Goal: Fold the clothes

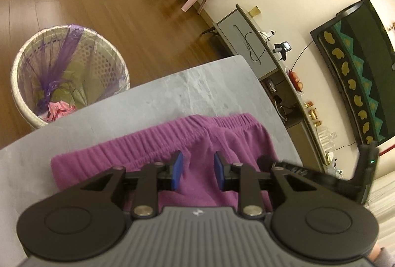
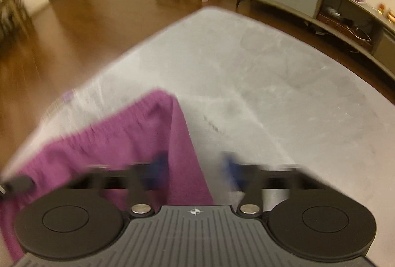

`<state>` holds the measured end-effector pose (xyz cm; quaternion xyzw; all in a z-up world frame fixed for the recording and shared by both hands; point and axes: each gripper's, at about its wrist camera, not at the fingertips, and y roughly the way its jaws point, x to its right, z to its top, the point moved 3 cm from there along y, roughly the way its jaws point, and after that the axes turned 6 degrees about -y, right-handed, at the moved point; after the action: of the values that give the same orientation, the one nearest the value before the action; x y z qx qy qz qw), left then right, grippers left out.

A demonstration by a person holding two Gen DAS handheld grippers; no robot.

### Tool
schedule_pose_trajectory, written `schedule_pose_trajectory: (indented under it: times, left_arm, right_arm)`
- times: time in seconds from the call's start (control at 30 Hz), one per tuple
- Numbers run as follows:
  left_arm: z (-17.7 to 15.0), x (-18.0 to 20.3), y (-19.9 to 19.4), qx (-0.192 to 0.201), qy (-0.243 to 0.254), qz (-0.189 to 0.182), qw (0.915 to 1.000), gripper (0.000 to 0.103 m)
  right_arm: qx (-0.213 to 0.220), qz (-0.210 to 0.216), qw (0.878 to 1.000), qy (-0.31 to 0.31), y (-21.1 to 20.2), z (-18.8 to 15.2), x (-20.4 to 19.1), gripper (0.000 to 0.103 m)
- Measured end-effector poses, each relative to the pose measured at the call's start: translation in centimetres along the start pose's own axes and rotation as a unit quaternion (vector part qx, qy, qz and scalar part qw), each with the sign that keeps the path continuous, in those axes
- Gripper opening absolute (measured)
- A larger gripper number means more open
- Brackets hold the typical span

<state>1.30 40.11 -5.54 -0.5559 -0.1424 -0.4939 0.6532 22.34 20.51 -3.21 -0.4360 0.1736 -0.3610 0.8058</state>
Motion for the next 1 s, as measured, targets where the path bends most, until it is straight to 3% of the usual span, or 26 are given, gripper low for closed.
schedule_pose_trajectory:
  times: [0.03, 0.1, 0.13, 0.2, 0.27, 0.33, 0.43, 0.6, 0.7, 0.77, 0.8, 0.83, 0.9, 0.97, 1.0]
  left_arm:
    - [0.1, -0.1, -0.2, 0.002, -0.002, -0.006, 1.0000, 0.029]
    - [0.5, -0.1, -0.8, 0.005, -0.014, -0.026, 0.9996, 0.035]
    - [0.7, -0.1, -1.3, 0.007, -0.023, -0.042, 0.9988, 0.043]
    - [0.7, 0.1, -2.5, 0.018, -0.031, -0.067, 0.9971, 0.058]
    - [0.6, 0.5, -3.8, 0.031, -0.038, -0.088, 0.9949, 0.069]
    - [-0.2, 0.8, -4.7, 0.028, -0.036, -0.104, 0.9935, 0.076]
    - [-1.5, 0.8, -5.2, 0.014, -0.036, -0.120, 0.9921, 0.082]
    - [-1.8, 0.1, -5.9, 0.032, -0.046, -0.120, 0.9913, 0.090]
    - [-1.7, 0.4, -4.6, 0.019, -0.027, -0.109, 0.9934, 0.091]
    - [-1.8, 0.9, -3.2, 0.005, -0.009, -0.094, 0.9955, 0.079]
    - [-1.9, 1.2, -2.8, 0.004, 0.003, -0.090, 0.9960, 0.049]
    - [-1.9, 1.6, -2.3, 0.003, 0.015, -0.085, 0.9963, 0.006]
    - [-2.0, 2.1, -2.8, 0.013, 0.035, -0.088, 0.9954, 0.002]
    - [-2.1, 2.6, -6.8, 0.054, 0.049, -0.120, 0.9901, 0.002]
    - [-2.2, 2.5, -8.8, 0.074, 0.061, -0.126, 0.9874, 0.002]
  right_arm:
    - [0.005, -0.006, 1.000, -0.014, -0.3, 0.1, -0.3, 0.003]
    - [0.053, -0.012, 0.998, -0.042, -3.2, 0.3, -1.7, 0.001]
    - [0.082, -0.013, 0.995, -0.058, -5.3, 0.2, -2.6, 0.001]
    - [0.160, 0.026, 0.982, -0.100, -11.3, -1.6, -6.3, 0.001]
    - [0.195, 0.053, 0.966, -0.158, -15.7, -4.6, -10.5, 0.001]
    - [0.204, 0.035, 0.955, -0.212, -16.7, -7.1, -13.7, 0.001]
    - [0.188, 0.003, 0.947, -0.260, -14.7, -9.3, -16.5, 0.001]
    - [0.174, 0.003, 0.955, -0.241, -12.9, -10.2, -17.6, 0.001]
    - [0.176, 0.019, 0.958, -0.226, -13.1, -10.5, -17.8, 0.001]
    - [0.182, 0.041, 0.959, -0.214, -13.5, -10.7, -17.5, 0.001]
    - [0.184, 0.052, 0.959, -0.207, -13.7, -10.8, -17.4, 0.001]
    - [0.184, 0.058, 0.961, -0.199, -14.2, -11.1, -16.9, 0.001]
    - [0.184, 0.070, 0.963, -0.183, -15.1, -11.7, -16.0, 0.002]
    - [0.185, 0.083, 0.965, -0.167, -16.1, -12.4, -15.1, 0.006]
    - [0.186, 0.089, 0.966, -0.158, -16.7, -12.7, -14.6, 0.021]
